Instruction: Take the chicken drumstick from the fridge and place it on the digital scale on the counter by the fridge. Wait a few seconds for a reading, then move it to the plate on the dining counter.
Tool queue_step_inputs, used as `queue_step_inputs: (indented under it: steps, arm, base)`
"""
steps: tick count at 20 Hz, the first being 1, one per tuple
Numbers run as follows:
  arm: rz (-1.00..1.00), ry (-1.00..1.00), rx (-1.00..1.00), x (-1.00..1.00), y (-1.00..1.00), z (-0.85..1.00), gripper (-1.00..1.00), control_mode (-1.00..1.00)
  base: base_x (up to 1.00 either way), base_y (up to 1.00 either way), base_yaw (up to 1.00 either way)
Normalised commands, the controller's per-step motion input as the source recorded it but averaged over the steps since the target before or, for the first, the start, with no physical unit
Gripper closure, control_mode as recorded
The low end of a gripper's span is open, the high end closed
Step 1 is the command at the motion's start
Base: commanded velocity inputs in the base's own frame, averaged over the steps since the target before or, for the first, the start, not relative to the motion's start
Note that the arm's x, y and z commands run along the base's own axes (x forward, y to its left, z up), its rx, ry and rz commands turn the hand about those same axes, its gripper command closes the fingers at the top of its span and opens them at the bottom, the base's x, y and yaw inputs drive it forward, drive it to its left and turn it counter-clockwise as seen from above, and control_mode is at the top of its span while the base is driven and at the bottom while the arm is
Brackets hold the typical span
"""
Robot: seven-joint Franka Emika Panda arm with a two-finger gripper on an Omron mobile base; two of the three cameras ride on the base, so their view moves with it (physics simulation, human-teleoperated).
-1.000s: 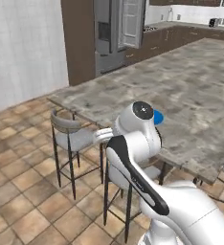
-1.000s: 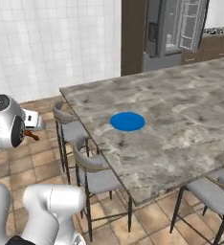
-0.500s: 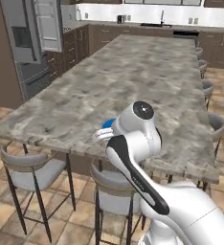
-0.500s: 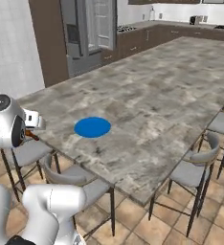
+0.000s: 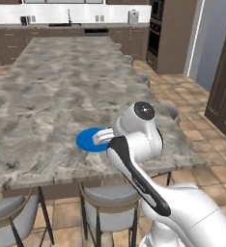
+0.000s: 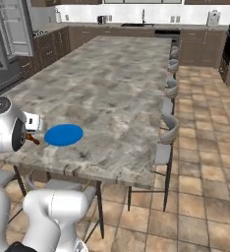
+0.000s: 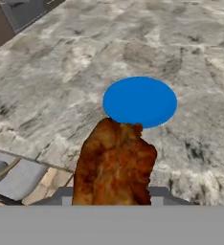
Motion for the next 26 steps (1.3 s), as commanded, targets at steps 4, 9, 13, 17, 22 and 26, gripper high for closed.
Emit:
queue_step_inputs:
  steps: [4, 9, 13, 17, 22, 26]
  arm:
    - [0.0, 0.0, 0.0, 0.0, 0.0, 0.0, 1.0, 1.0]
    - [-0.45, 0.13, 0.0, 0.87, 0.51, -0.21, 1.0, -1.0]
    - [-0.22, 0.18, 0.0, 1.0, 0.3, -0.22, 1.0, -1.0]
    - [-0.12, 0.24, 0.0, 1.0, 0.16, -0.33, 1.0, -1.0]
    - [-0.03, 0.16, 0.0, 1.0, 0.0, -0.46, 1.0, -1.0]
    - [0.0, 0.02, 0.0, 0.98, 0.17, -0.85, 1.0, -1.0]
  base:
    - [0.26, 0.56, -0.71]
    - [0.0, 0.0, 0.0]
    - [0.0, 0.0, 0.0]
    - [0.0, 0.0, 0.0]
    - [0.0, 0.0, 0.0]
    - [0.0, 0.0, 0.0]
